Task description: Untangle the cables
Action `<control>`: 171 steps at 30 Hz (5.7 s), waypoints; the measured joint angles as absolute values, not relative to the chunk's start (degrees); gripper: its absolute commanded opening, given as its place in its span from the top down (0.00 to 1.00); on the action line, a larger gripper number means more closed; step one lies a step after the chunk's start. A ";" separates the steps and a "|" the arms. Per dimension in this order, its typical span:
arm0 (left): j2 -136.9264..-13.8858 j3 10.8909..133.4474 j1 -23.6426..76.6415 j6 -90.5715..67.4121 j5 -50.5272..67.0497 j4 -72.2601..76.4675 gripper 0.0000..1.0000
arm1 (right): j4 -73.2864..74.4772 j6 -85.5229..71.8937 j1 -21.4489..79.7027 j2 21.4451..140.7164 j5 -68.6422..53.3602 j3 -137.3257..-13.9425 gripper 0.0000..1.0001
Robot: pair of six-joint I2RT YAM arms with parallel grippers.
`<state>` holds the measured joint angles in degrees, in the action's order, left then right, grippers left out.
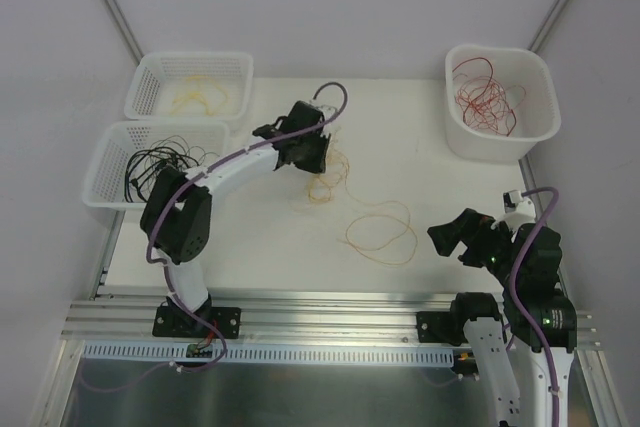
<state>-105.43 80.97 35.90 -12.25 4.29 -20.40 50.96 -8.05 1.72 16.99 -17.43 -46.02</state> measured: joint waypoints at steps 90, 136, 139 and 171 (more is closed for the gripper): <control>-129.62 106.21 17.65 9.72 0.30 -27.09 0.14 | 56.01 -4.84 1.72 18.24 -17.50 -43.81 0.00; -134.19 119.44 20.25 15.33 -1.43 -38.85 1.00 | 56.01 -4.86 1.72 18.28 -17.45 -43.64 0.00; -130.76 125.71 19.88 16.38 -6.55 -39.70 1.00 | 56.01 -4.86 1.72 18.39 -17.45 -43.64 0.01; -132.33 130.26 -4.86 -4.36 -5.78 -27.33 0.92 | 57.39 -4.80 1.72 18.65 -17.19 -43.70 0.00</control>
<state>-132.33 130.26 -4.86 -4.36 -5.78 -27.33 57.39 -4.80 1.72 18.65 -17.19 -43.70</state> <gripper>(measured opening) 0.082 0.994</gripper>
